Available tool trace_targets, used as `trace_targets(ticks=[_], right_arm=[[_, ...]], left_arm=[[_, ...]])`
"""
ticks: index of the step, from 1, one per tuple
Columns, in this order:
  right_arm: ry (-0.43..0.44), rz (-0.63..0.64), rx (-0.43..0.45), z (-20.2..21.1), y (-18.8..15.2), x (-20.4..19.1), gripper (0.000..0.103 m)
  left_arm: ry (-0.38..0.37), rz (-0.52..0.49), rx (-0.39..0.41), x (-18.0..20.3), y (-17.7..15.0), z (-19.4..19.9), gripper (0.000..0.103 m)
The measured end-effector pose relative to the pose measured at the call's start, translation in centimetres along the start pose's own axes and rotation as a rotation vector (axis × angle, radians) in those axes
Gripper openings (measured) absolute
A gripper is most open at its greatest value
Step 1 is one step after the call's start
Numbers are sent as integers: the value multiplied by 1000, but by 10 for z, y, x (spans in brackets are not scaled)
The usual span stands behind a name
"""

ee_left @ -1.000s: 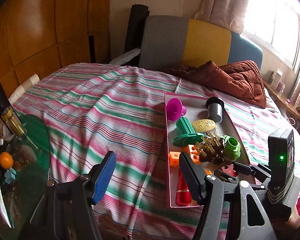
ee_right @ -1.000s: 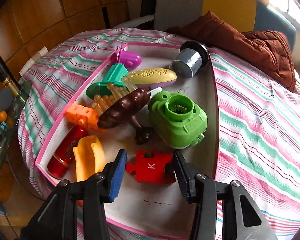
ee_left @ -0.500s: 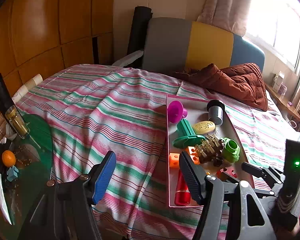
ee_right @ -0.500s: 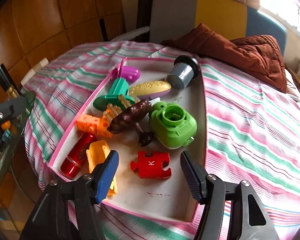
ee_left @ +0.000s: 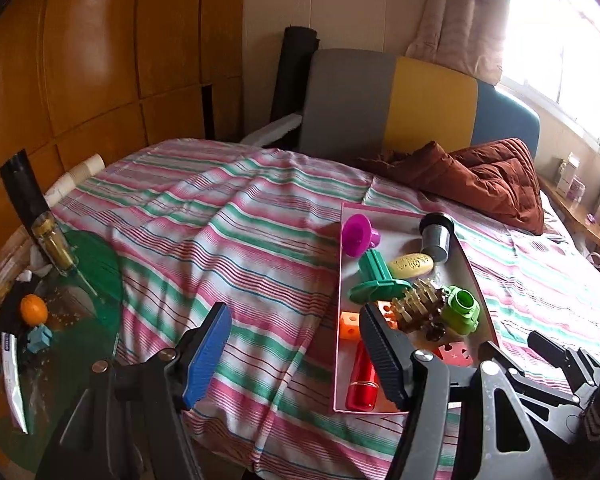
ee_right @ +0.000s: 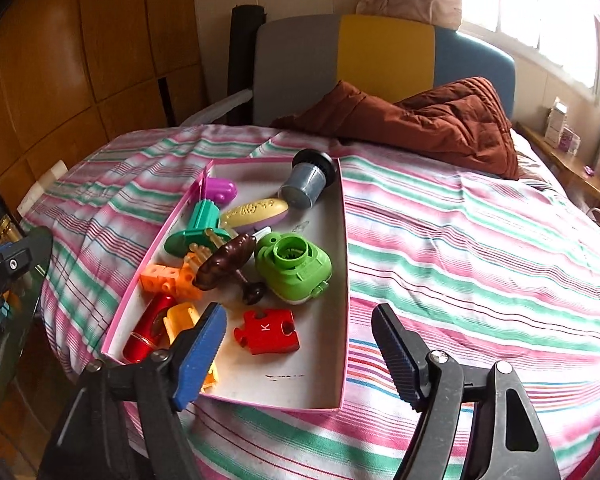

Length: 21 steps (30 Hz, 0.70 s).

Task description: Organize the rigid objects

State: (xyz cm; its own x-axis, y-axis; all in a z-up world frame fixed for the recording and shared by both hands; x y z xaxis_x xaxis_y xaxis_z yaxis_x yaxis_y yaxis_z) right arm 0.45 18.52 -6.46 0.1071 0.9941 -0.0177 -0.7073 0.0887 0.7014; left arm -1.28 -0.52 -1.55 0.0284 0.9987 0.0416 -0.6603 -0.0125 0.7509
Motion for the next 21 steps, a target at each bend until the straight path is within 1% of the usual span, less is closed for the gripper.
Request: trace_targets(ticks=[2,5,12,14,21], right_arm=[[-1,-7,7,2,0,-1,76],[-6,-8,19,6,0,-4,76],[-14,-2,43,15,2,-7,77],[-13,4,48,17,3,-10,77],[-14,15,59,20,4,-14,77]], left_arm=[[18,-5,20,1,-1,5,67],[12,4,29,-1,-1,9,67],[-32,22,-4,-2,-3,8,67],[-36,20,-5,-2,-5,9,65],[-36,3,-2,0,-6,10,63]])
Point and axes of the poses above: each gripper's, at about its wrist camera, not at the fingertips, and z roughly against the way its jaws point, x to its right, y to its top, the point moved 2 cm from there along -z, roughly the way its jaws point, and after that the axes turned 1 degree about -y, right-handed, at the moved point
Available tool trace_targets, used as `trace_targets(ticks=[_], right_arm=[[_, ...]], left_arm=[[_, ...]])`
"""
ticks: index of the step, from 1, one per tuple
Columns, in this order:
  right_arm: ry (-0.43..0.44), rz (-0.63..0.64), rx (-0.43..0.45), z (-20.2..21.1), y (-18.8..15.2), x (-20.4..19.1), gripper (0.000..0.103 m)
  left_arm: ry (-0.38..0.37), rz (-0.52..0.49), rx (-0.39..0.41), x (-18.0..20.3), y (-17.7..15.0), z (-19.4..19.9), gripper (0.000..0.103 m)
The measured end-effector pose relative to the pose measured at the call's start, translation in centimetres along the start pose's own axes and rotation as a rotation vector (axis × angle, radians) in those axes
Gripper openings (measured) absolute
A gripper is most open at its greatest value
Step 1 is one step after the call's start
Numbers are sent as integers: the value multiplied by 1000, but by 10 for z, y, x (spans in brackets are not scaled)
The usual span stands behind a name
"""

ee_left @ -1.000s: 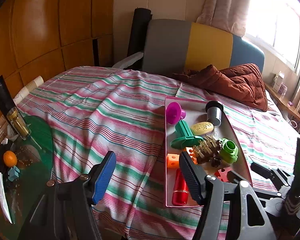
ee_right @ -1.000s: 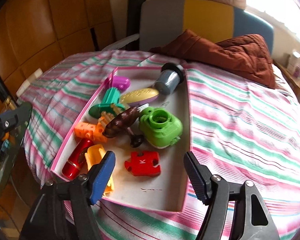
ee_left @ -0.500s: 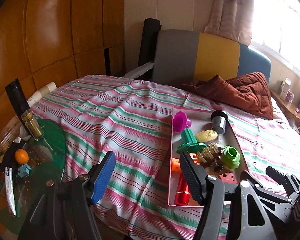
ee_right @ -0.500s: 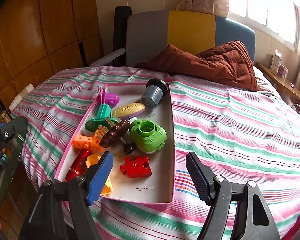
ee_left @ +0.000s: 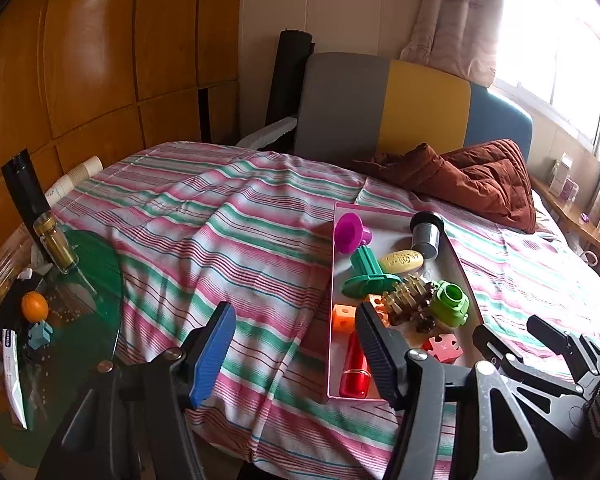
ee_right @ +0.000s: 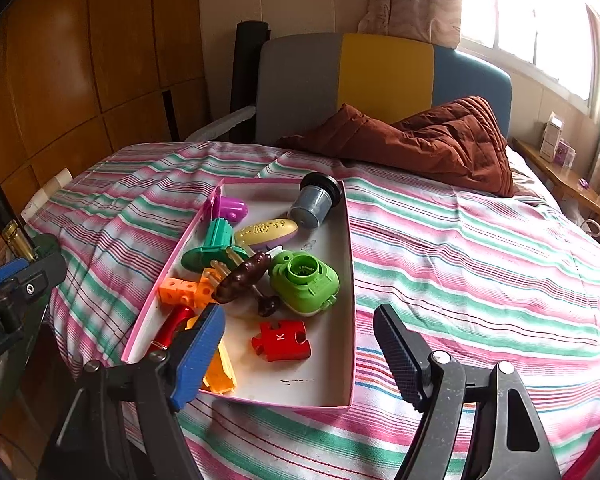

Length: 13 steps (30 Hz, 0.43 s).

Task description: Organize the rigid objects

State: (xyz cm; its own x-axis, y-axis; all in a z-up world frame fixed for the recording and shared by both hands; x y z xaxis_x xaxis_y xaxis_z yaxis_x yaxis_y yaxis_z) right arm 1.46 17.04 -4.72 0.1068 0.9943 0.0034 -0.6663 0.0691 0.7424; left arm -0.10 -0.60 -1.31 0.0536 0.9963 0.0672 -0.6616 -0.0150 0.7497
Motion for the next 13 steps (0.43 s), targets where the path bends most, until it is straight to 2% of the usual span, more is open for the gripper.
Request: trace_targets(ticks=[4,8,13], right_arm=[[-1,1,5,1,1,-1,78],[2,3,3,0,1,-3,78],[0,2,4,-1,1,-4,78]], left_arm=[[7,-15,6,2,-1,1,61],[19,-29,35,1,0,4,52],[22,-16,38,-4,1,3,51]])
Point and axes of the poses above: each gripper's, at about its wrist camera, not at the fingertips, and z roughly against the way its jaws point, x to its right, y to its top, the point moved 2 cm from there along -z, roughly the way its jaws point, and after that the axes turned 1 degree about -y, right-handed, at the moved point
